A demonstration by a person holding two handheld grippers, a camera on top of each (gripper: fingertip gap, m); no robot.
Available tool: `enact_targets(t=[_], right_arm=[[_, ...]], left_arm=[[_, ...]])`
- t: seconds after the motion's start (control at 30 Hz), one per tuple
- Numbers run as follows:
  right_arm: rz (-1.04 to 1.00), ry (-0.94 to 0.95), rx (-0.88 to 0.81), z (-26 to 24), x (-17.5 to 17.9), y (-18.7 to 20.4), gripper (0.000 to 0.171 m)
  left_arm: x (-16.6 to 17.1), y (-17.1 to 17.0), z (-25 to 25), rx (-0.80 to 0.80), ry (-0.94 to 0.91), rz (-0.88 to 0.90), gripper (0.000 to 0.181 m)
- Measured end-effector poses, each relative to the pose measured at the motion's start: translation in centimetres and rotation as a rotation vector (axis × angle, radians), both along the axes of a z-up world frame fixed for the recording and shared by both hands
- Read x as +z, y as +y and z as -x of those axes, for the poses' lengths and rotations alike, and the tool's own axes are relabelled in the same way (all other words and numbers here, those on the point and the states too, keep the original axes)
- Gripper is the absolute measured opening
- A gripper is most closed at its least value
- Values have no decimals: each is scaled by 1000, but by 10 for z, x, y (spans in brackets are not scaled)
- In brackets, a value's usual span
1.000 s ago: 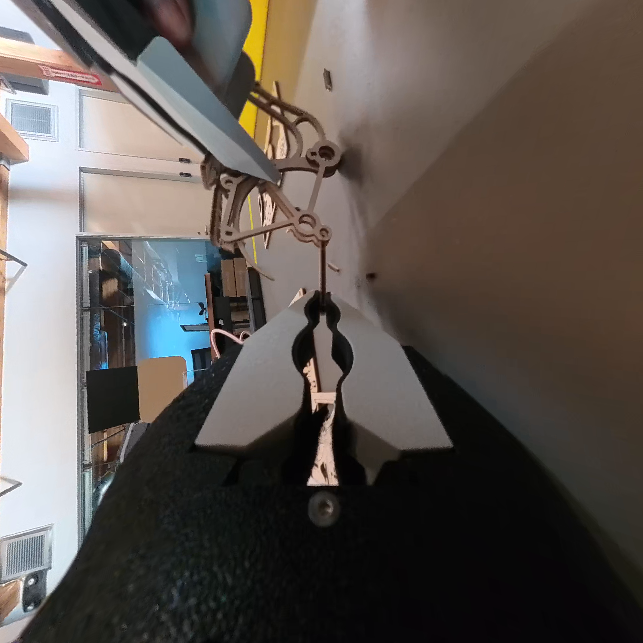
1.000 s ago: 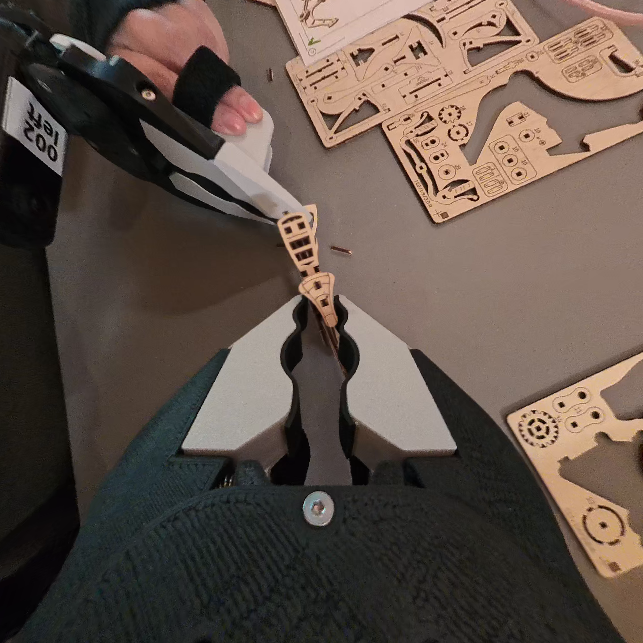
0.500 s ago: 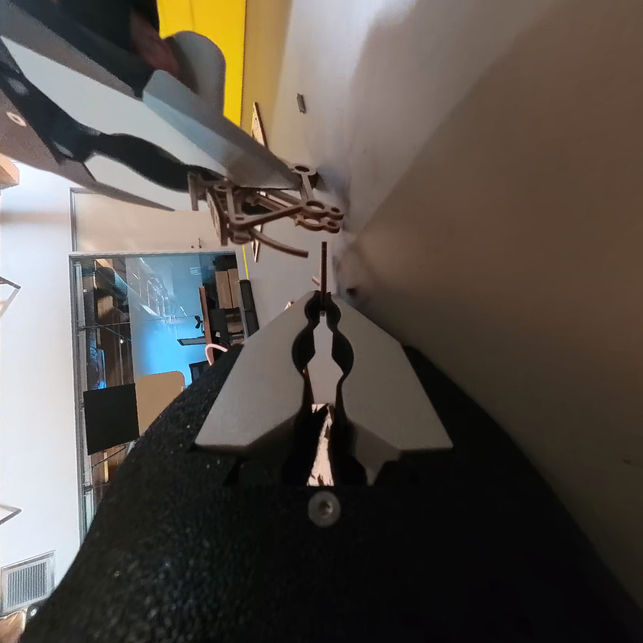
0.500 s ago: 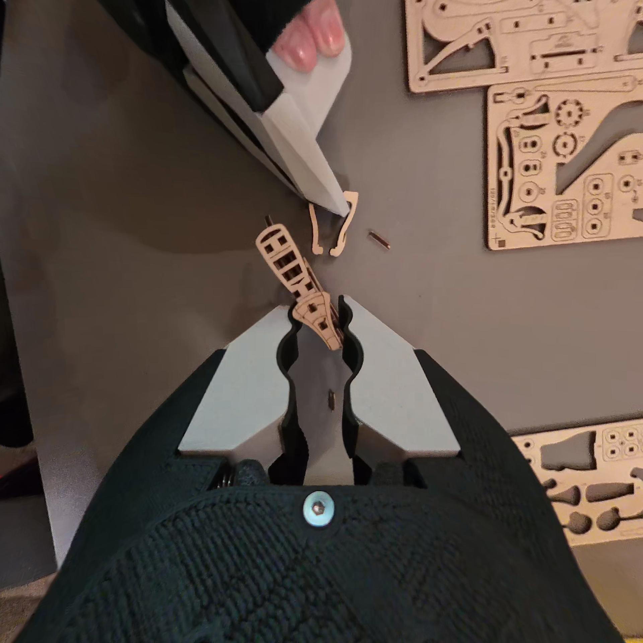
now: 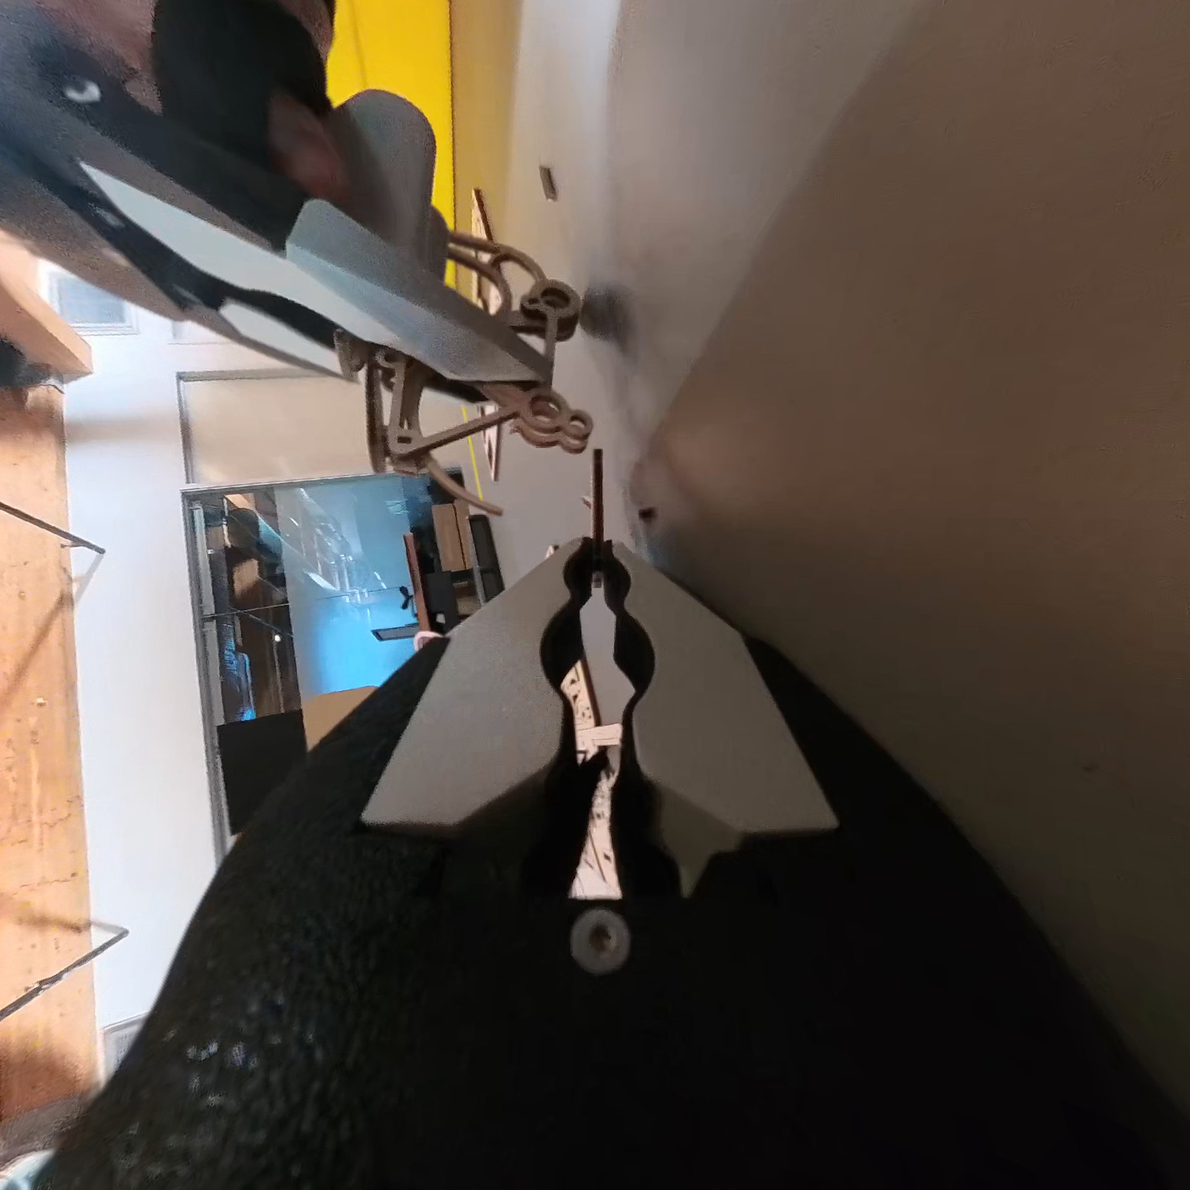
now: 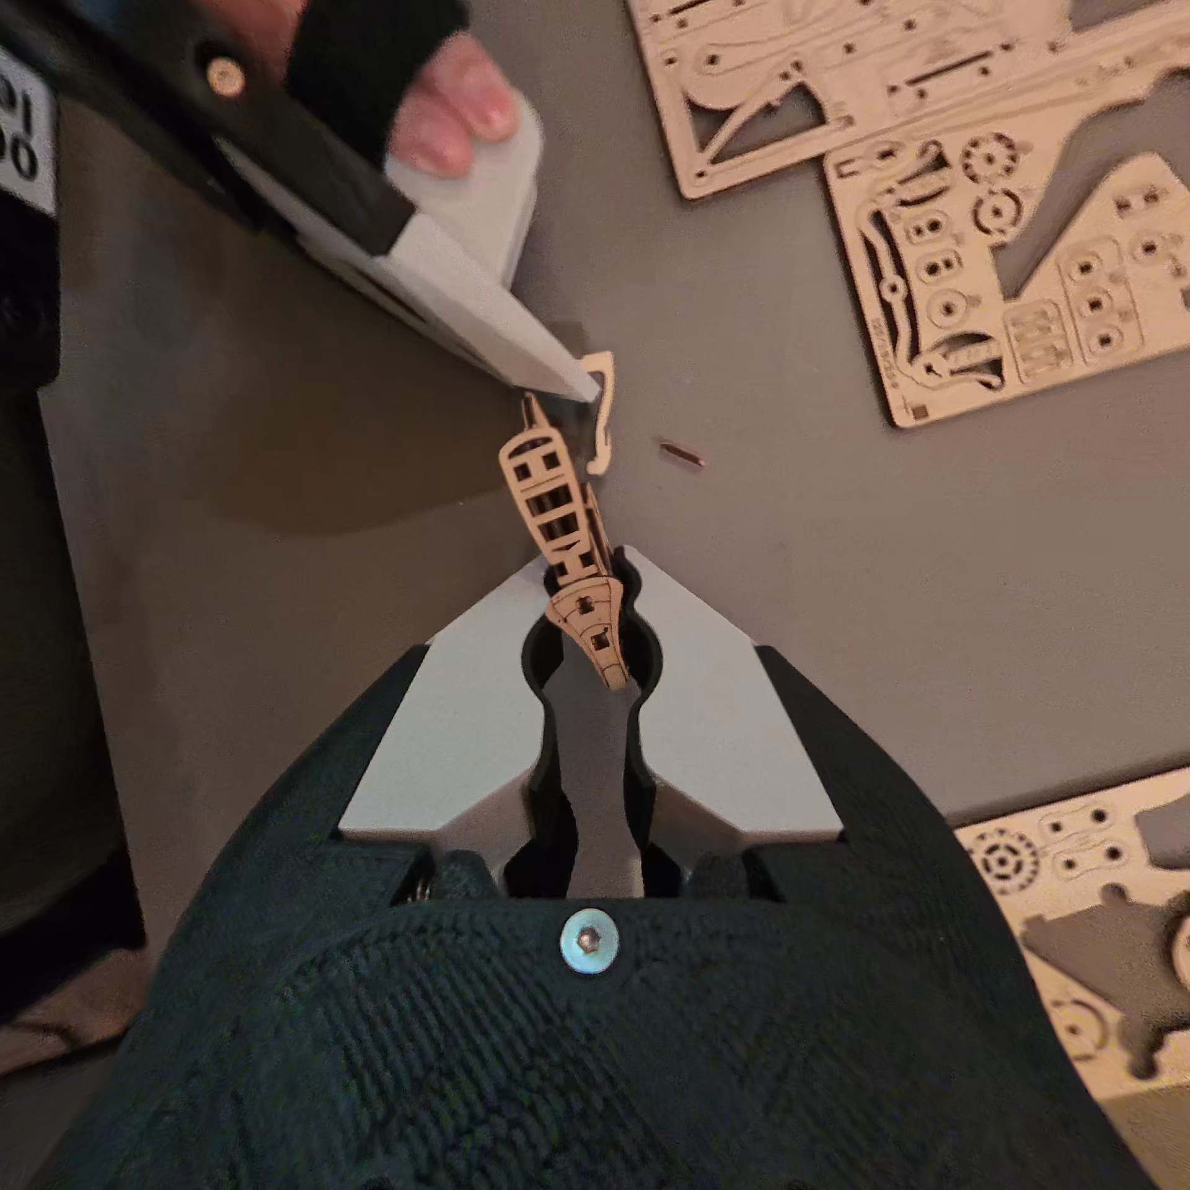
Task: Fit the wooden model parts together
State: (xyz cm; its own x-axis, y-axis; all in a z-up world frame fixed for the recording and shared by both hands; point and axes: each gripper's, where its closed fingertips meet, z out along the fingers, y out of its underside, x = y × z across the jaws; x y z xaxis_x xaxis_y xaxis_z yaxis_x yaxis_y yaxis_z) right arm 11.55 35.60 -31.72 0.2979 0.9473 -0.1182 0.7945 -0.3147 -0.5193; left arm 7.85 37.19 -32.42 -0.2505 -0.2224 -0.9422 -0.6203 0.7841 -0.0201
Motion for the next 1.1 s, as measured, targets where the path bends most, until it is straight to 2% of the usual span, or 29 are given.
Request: enact_targets(t=[0.03,0.13,0.3,0.57,1.1], right_arm=[[16,30,-34,-1,1,1,11],[73,120,-110,0,4,0,10],[58,147,-168,1,5,3,10],[-1,134,-194,2,4,6,10],[63,309,-267,5,19,14,10]], left_arm=[[1,0,0,-1,0,-15,0],[3,-2,-2,-5,-4,-42,0],[5,-1,-3,8,-13,-56,0],[11,3,-2,33,-50,-30,0],[27,14,2,56,-158,38,0]])
